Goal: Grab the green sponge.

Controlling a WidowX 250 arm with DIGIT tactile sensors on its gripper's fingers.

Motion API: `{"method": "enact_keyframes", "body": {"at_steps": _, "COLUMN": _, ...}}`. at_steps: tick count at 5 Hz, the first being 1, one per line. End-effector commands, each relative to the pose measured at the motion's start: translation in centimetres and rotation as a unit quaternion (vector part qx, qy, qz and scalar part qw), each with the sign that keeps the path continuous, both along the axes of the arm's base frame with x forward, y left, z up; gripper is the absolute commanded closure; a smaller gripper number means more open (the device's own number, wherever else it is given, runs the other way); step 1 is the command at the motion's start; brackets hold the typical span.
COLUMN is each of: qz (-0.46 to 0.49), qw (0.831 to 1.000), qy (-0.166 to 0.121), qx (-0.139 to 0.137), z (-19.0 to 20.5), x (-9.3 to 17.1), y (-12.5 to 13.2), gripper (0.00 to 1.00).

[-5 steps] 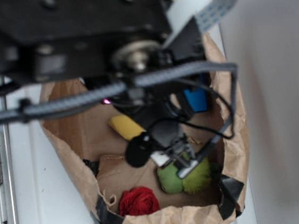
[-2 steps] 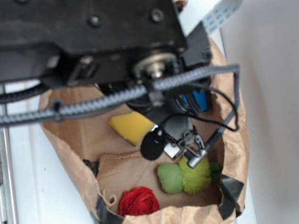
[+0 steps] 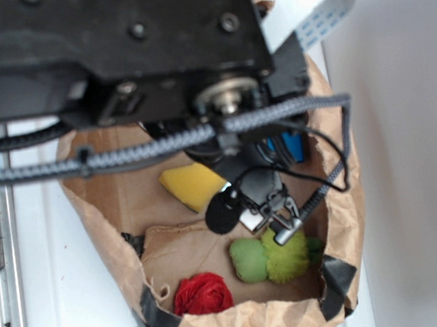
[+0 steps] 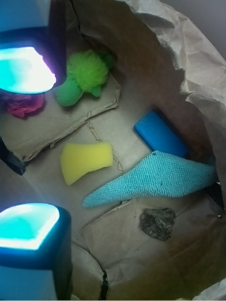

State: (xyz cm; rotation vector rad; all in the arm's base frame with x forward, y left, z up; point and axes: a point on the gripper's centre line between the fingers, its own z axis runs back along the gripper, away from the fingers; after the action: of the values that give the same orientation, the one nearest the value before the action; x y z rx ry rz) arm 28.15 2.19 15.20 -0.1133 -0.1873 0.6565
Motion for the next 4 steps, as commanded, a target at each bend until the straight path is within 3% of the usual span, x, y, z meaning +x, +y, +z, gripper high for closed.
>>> {"method": "enact_keyframes", "body": {"at_steps": 1, "qz": 0.066, "qw": 0.997, "qy": 0.005, "qx": 0.033, "z": -4.3, "x": 0.7, "y": 0.4, "gripper": 0.00}}
{"method": "enact_keyframes", "body": {"at_steps": 3, "qz": 0.062, "qw": 0.997, "qy": -0.004, "qx": 0.036, "z": -7.1, "x": 0.2, "y": 0.5, "gripper": 0.00}}
{"method": "enact_keyframes", "body": {"at_steps": 4, "qz": 0.034, "qw": 0.999, "qy": -0.029, "qx": 0.021, "z": -7.5, "x": -0.4, "y": 0.2, "gripper": 0.00}}
